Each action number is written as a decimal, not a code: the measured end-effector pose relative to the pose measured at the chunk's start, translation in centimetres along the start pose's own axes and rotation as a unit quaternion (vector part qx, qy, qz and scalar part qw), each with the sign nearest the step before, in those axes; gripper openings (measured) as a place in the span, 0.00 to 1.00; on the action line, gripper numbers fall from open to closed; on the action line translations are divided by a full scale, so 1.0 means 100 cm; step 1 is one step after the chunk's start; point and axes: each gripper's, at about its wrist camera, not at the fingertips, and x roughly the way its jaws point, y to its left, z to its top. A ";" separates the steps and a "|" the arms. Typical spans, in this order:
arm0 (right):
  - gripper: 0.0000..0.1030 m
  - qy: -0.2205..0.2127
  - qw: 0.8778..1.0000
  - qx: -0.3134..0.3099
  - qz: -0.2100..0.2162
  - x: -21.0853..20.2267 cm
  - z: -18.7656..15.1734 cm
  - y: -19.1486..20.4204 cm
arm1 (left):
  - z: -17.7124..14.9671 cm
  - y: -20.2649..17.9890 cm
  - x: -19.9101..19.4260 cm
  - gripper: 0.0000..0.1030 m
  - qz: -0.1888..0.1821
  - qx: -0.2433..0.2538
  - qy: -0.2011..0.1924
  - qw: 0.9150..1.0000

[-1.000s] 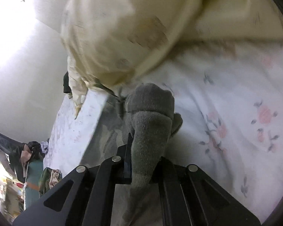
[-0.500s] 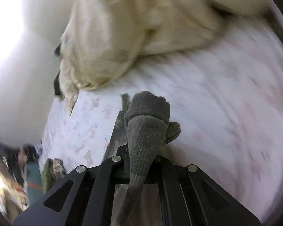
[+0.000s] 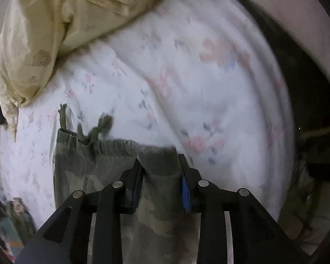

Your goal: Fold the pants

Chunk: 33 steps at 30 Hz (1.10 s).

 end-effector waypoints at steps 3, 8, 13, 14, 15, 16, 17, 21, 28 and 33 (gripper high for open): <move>0.31 -0.051 0.998 -0.036 -0.024 -0.018 -0.007 0.013 | -0.001 -0.011 -0.003 0.06 0.011 0.024 -0.011 1.000; 0.71 -0.139 0.987 -0.026 -0.079 -0.045 -0.002 0.011 | 0.000 -0.006 0.000 0.06 0.006 0.010 -0.003 1.000; 0.71 -0.029 0.985 -0.084 0.147 -0.032 -0.025 0.043 | -0.003 -0.012 -0.005 0.06 0.005 0.029 -0.016 0.999; 0.71 0.001 0.974 -0.134 0.183 -0.033 -0.045 0.063 | -0.004 -0.014 -0.007 0.06 0.004 0.032 -0.019 0.999; 0.69 0.028 0.957 -0.197 0.211 -0.038 -0.073 0.088 | -0.005 -0.016 -0.008 0.06 0.004 0.034 -0.022 0.999; 0.68 0.048 0.935 -0.263 0.235 -0.046 -0.110 0.110 | -0.006 -0.018 -0.010 0.06 0.003 0.035 -0.025 0.999; 0.67 0.065 0.911 -0.317 0.255 -0.055 -0.147 0.126 | -0.007 -0.020 -0.010 0.06 0.004 0.035 -0.026 0.999; 0.33 0.187 0.794 -0.473 0.332 -0.079 -0.316 0.176 | -0.011 -0.033 -0.011 0.06 0.008 0.054 -0.029 0.998; 0.11 0.341 0.687 -0.546 0.338 -0.068 -0.521 0.188 | -0.017 -0.048 -0.015 0.06 0.011 0.093 -0.039 0.995; 0.11 0.371 0.653 -0.599 0.278 -0.036 -0.604 0.173 | -0.025 -0.062 -0.006 0.06 -0.012 0.126 -0.010 0.992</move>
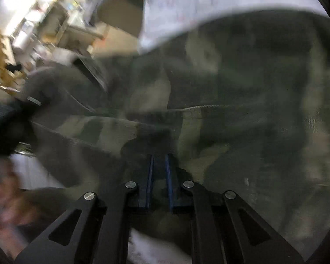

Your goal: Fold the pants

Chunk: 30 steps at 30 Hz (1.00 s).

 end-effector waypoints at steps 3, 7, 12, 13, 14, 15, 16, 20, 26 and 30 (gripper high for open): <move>0.04 0.016 0.999 -0.003 -0.033 0.021 0.003 -0.013 | -0.007 -0.016 0.010 0.06 -0.017 0.025 0.023 0.999; 0.02 0.028 0.999 0.016 -0.008 0.003 0.009 -0.025 | -0.007 -0.035 -0.001 0.06 -0.010 0.057 -0.007 0.998; 0.10 -0.034 0.999 0.011 0.012 -0.087 -0.011 -0.055 | -0.012 -0.049 -0.005 0.06 -0.007 0.085 -0.018 0.996; 0.11 -0.045 0.999 0.013 0.007 -0.105 -0.015 -0.064 | -0.014 -0.053 -0.006 0.06 -0.002 0.096 -0.023 0.995; 0.18 -0.059 0.998 0.015 -0.005 -0.130 -0.021 -0.078 | -0.016 -0.058 -0.006 0.07 0.005 0.110 -0.029 0.994; 0.37 -0.066 0.998 0.016 -0.016 -0.149 -0.024 -0.089 | -0.019 -0.065 -0.007 0.07 0.012 0.126 -0.035 0.991; 0.49 -0.072 0.997 0.016 -0.027 -0.166 -0.026 -0.100 | -0.021 -0.070 -0.008 0.07 0.018 0.137 -0.042 0.990; 0.67 -0.137 0.988 0.033 -0.069 -0.245 -0.041 -0.134 | -0.034 -0.105 -0.018 0.07 0.043 0.188 -0.072 0.979; 0.67 -0.235 0.959 0.155 -0.037 -0.298 -0.062 -0.192 | -0.098 -0.215 -0.019 0.07 0.068 0.339 -0.112 0.931; 0.67 -0.282 0.941 0.183 -0.021 -0.331 -0.065 -0.209 | -0.164 -0.273 0.037 0.07 0.089 0.445 -0.063 0.889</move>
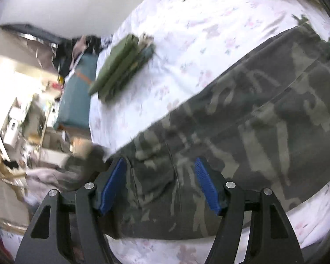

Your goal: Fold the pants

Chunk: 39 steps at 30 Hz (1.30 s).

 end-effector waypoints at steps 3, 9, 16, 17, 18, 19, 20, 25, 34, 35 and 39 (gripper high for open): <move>0.67 0.002 1.000 0.005 0.000 -0.003 0.003 -0.005 | -0.012 -0.048 0.026 0.07 0.001 0.066 0.029 0.997; 0.67 0.028 1.000 -0.004 -0.006 0.015 -0.003 -0.002 | -0.029 -0.050 0.023 0.37 -0.049 0.122 0.035 0.991; 0.72 0.081 0.995 -0.048 -0.018 0.049 -0.027 0.017 | -0.031 0.042 -0.042 0.84 -0.188 -0.001 -0.024 0.982; 0.75 0.093 0.994 -0.049 -0.012 0.057 -0.032 0.018 | -0.030 0.069 -0.041 0.84 -0.171 -0.048 -0.028 0.984; 0.78 0.112 0.993 -0.048 -0.002 0.069 -0.039 0.021 | -0.031 0.087 -0.040 0.84 -0.159 -0.084 -0.029 0.983; 0.78 0.133 0.990 -0.046 0.007 0.082 -0.048 0.023 | -0.034 0.108 -0.037 0.84 -0.146 -0.127 -0.029 0.981; 0.79 0.146 0.988 -0.047 0.012 0.090 -0.053 0.026 | -0.038 0.126 -0.033 0.85 -0.130 -0.172 -0.027 0.976; 0.80 0.181 0.982 -0.051 -0.014 0.134 -0.078 0.026 | -0.067 0.185 0.008 0.85 -0.104 -0.342 0.024 0.934; 0.22 0.154 0.985 -0.077 0.023 0.108 -0.103 0.058 | -0.081 0.203 0.010 0.85 -0.084 -0.385 0.027 0.919; 0.22 0.147 0.986 -0.074 0.026 0.097 -0.103 0.060 | -0.082 0.203 0.011 0.85 -0.084 -0.385 0.027 0.918; 0.37 0.181 0.981 -0.061 -0.037 0.106 -0.118 0.041 | -0.075 0.195 0.022 0.85 -0.091 -0.370 0.053 0.923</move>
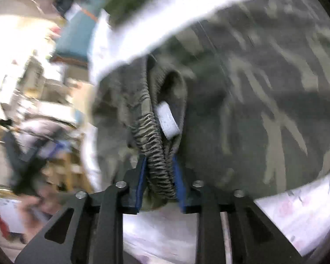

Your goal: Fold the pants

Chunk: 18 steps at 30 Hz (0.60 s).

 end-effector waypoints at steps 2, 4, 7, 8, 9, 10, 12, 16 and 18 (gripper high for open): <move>0.60 0.034 0.999 0.018 -0.024 0.014 0.001 -0.010 | -0.003 -0.003 0.005 0.85 0.003 0.005 0.017 1.000; 0.63 0.014 1.000 0.018 -0.020 -0.001 0.011 -0.008 | -0.009 -0.003 0.011 0.85 0.008 0.004 0.034 0.999; 0.63 -0.029 0.996 -0.070 -0.051 -0.030 0.039 0.029 | -0.019 -0.001 0.022 0.85 0.013 0.008 0.063 0.998; 0.63 -0.030 0.992 -0.105 -0.056 -0.033 0.052 0.044 | -0.023 -0.001 0.027 0.85 0.014 0.008 0.075 0.997; 0.63 -0.024 0.987 -0.146 -0.060 -0.032 0.066 0.066 | -0.025 -0.001 0.030 0.85 0.015 0.008 0.083 0.996; 0.63 -0.014 0.982 -0.181 -0.058 -0.027 0.078 0.087 | -0.028 -0.001 0.033 0.85 0.016 0.009 0.088 0.996; 0.63 -0.003 0.972 -0.227 -0.058 -0.010 0.101 0.120 | -0.035 -0.005 0.040 0.85 0.013 0.017 0.108 0.994; 0.60 0.066 0.960 -0.256 -0.086 0.058 0.139 0.141 | -0.049 -0.014 0.054 0.85 0.023 0.047 0.132 0.990; 0.21 0.106 0.952 -0.270 -0.098 0.085 0.135 0.139 | -0.056 -0.016 0.063 0.85 0.027 0.056 0.150 0.987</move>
